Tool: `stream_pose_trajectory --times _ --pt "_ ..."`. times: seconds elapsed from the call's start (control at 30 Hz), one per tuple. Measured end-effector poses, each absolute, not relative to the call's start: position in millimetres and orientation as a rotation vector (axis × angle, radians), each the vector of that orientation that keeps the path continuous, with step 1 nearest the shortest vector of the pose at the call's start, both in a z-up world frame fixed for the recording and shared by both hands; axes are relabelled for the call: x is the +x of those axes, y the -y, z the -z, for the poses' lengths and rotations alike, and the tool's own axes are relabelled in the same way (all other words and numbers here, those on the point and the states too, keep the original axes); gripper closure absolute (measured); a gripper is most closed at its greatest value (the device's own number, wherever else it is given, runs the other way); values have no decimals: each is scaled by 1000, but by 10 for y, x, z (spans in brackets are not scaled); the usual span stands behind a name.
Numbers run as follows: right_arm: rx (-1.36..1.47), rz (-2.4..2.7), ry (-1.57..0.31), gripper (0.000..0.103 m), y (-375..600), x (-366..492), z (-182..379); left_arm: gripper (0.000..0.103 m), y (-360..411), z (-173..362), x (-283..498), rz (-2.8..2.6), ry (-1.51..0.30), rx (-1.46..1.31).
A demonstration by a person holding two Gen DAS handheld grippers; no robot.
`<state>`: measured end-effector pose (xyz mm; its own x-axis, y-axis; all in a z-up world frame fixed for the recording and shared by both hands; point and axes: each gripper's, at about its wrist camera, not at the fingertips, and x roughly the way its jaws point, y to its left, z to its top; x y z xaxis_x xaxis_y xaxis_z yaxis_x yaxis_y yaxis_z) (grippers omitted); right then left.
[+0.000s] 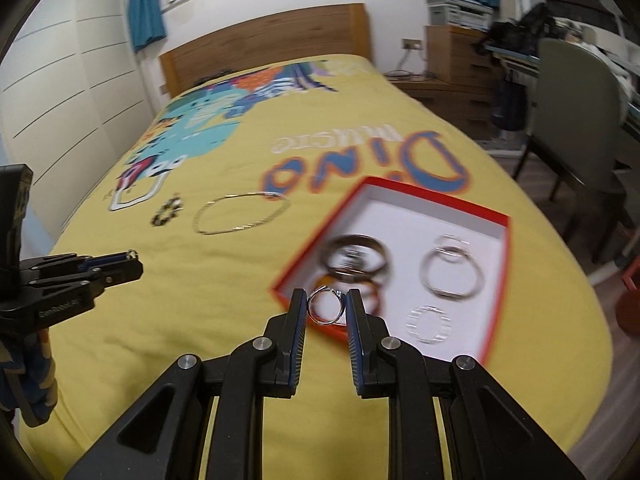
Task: Organize jewelry
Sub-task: 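Carry both rings into the red box and open both tools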
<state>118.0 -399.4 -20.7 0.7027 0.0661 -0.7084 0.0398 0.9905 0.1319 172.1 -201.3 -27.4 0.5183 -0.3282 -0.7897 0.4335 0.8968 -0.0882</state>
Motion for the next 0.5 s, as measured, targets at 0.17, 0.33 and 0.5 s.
stream_pose_trajectory --times 0.17,0.33,0.5 --pt "156 31 -813 83 4385 1174 363 84 2576 361 1733 527 -934 162" --pt "156 41 -838 83 4576 1246 533 84 2925 476 1788 570 -953 180" --pt "148 32 -862 83 4698 1353 688 84 3189 598 1890 604 -981 186"
